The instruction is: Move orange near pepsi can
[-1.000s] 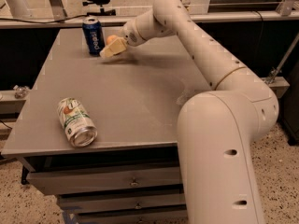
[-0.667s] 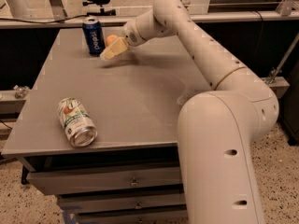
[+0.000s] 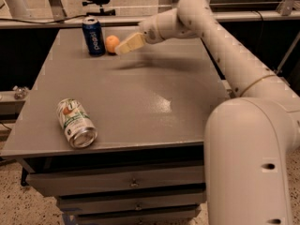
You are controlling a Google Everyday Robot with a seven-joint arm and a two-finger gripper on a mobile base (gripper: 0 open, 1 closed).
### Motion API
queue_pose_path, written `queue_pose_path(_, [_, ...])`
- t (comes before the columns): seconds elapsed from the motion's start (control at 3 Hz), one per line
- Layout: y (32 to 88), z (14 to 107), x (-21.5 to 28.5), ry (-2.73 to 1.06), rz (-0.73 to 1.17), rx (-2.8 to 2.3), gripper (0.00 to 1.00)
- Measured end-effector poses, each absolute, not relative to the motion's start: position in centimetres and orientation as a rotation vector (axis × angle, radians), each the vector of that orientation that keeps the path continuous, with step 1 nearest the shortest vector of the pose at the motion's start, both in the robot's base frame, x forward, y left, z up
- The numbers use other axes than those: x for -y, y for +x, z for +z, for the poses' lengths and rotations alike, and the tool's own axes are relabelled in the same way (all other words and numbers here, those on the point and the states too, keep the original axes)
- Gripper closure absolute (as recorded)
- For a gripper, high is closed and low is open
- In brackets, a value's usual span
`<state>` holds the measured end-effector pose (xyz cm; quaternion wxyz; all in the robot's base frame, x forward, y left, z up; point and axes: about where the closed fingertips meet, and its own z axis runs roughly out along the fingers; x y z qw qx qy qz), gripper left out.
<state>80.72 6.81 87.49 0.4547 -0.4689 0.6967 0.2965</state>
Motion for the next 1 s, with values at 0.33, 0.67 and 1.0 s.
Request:
queue_pose_path(0.33, [78.7,89.7,-0.6,-1.076,0.750,-1.684,0.00])
queue_pose_path(0.67, [76.5,91.2,5.8,-1.059,0.729,-1.654,0.00])
queue_pose_path(1.0, [76.3,91.0,6.3,-1.057,0.728,-1.658,0.00])
